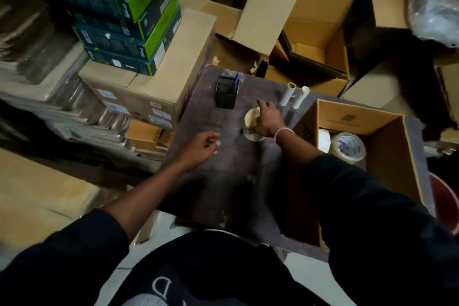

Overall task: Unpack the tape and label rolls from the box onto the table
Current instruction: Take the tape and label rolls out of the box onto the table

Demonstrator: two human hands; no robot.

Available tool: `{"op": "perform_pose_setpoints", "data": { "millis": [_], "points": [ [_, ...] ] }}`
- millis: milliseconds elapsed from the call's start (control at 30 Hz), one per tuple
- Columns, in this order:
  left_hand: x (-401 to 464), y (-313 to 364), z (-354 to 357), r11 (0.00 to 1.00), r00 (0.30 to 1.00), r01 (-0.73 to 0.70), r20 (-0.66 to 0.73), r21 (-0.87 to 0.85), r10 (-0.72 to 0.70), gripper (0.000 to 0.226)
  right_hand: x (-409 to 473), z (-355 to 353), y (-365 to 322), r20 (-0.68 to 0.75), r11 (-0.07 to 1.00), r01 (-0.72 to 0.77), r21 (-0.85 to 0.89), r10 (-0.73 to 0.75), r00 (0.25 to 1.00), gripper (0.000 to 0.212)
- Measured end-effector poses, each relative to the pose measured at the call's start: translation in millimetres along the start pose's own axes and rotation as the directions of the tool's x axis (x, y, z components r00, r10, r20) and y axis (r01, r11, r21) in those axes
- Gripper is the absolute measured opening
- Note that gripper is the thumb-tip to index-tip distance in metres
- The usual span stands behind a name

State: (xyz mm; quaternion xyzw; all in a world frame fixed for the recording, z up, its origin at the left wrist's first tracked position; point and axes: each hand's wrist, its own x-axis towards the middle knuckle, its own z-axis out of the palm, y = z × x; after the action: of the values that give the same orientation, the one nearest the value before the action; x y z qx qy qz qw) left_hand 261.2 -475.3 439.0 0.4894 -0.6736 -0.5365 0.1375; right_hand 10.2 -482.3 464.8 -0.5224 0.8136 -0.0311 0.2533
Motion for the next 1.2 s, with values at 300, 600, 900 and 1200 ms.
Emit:
{"op": "perform_pose_setpoints", "data": {
  "millis": [300, 600, 900, 1200],
  "points": [
    [4.7, 69.6, 66.7, 0.993, 0.988, -0.111, 0.108, -0.023, 0.113, 0.033, -67.8, -85.1, 35.8, -0.268, 0.935, 0.147, 0.323, -0.058, 0.962, 0.035],
    [10.7, 137.6, 155.3, 0.984, 0.976, -0.152, 0.144, -0.094, 0.165, 0.071, -172.5, -133.6, 133.3, -0.235, 0.722, 0.080, 0.688, 0.116, 0.965, 0.016],
    [3.2, 147.5, 205.1, 0.994, 0.986, -0.106, 0.130, 0.034, 0.101, 0.069, -187.7, -50.7, 212.2, 0.386, 0.968, -0.049, -0.246, 0.144, 0.911, 0.093],
    [0.2, 144.0, 204.0, 0.986, 0.980, -0.168, 0.109, 0.020, 0.165, 0.066, -197.2, -26.5, 220.2, 0.277, 0.917, 0.092, -0.389, 0.022, 0.961, 0.110]
  ]
}}
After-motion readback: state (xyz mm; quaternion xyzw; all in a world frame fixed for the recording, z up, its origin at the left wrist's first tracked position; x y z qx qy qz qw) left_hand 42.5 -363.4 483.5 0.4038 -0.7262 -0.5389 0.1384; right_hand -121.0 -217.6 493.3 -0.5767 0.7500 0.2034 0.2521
